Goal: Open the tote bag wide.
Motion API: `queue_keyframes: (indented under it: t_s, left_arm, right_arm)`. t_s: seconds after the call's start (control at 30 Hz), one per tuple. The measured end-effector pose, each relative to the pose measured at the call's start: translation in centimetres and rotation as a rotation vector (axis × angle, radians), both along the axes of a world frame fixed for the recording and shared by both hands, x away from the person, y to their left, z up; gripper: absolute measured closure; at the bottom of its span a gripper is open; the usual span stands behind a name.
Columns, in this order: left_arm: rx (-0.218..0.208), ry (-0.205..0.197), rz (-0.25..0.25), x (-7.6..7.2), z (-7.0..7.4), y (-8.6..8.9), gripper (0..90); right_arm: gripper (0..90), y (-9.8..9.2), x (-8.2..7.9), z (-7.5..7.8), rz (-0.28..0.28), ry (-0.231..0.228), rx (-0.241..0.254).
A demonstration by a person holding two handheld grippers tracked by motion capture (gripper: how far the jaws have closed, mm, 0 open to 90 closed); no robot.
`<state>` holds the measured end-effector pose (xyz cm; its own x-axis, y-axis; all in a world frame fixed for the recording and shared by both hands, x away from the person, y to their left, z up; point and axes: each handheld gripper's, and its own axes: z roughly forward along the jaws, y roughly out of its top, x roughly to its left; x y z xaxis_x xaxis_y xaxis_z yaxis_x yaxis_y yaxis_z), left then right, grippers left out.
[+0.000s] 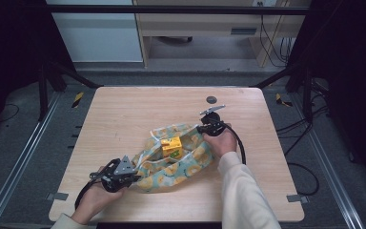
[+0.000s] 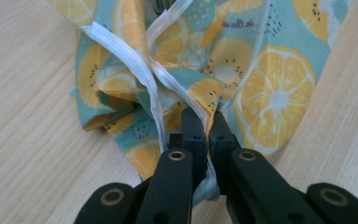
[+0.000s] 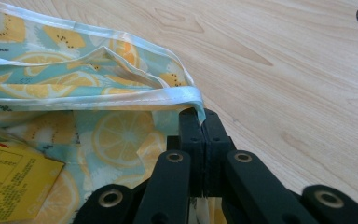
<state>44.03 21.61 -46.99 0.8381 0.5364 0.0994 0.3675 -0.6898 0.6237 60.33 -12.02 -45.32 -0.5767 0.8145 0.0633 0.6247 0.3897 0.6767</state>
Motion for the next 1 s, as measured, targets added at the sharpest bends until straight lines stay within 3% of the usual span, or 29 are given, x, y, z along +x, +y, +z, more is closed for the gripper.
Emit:
queue_keyframes:
  t_s: [0.2, 0.37, 0.47, 0.57, 0.7, 0.77, 0.87, 1.0]
  left_arm:
    - [0.018, 0.036, -0.025, -0.3, -0.3, -0.4, 88.5]
    - [0.007, 0.033, -0.022, -0.5, -0.5, -0.3, 85.8]
    - [-0.026, -0.009, 0.003, -0.6, -0.1, -0.1, 74.8]
    - [-0.074, -0.055, 0.037, -0.7, 0.8, 0.3, 53.9]
    - [-0.172, -0.101, 0.085, -0.9, 2.8, 1.2, 38.0]
    - [-0.207, -0.111, 0.094, -1.0, 3.7, 1.4, 33.4]
    - [-0.223, -0.137, 0.095, -0.9, 5.0, 1.5, 30.5]
    - [-0.220, -0.176, 0.114, -0.1, 6.7, 1.6, 30.6]
  right_arm:
    - [82.5, 0.3, -0.1, -0.3, -0.007, 0.000, -0.027]
    - [58.3, 0.4, -0.6, 0.4, -0.008, -0.066, -0.028]
    - [43.1, 0.4, -1.4, 1.8, -0.020, -0.131, -0.032]
    - [30.0, 0.3, -2.3, 3.8, -0.027, -0.174, -0.018]
    - [23.6, -0.2, -3.9, 6.7, -0.028, -0.236, 0.018]
    - [21.2, -0.5, -4.9, 8.2, -0.023, -0.256, 0.031]
    - [21.0, -1.0, -6.4, 9.2, -0.009, -0.267, 0.036]
    - [21.4, -1.7, -9.2, 8.8, 0.010, -0.256, 0.030]
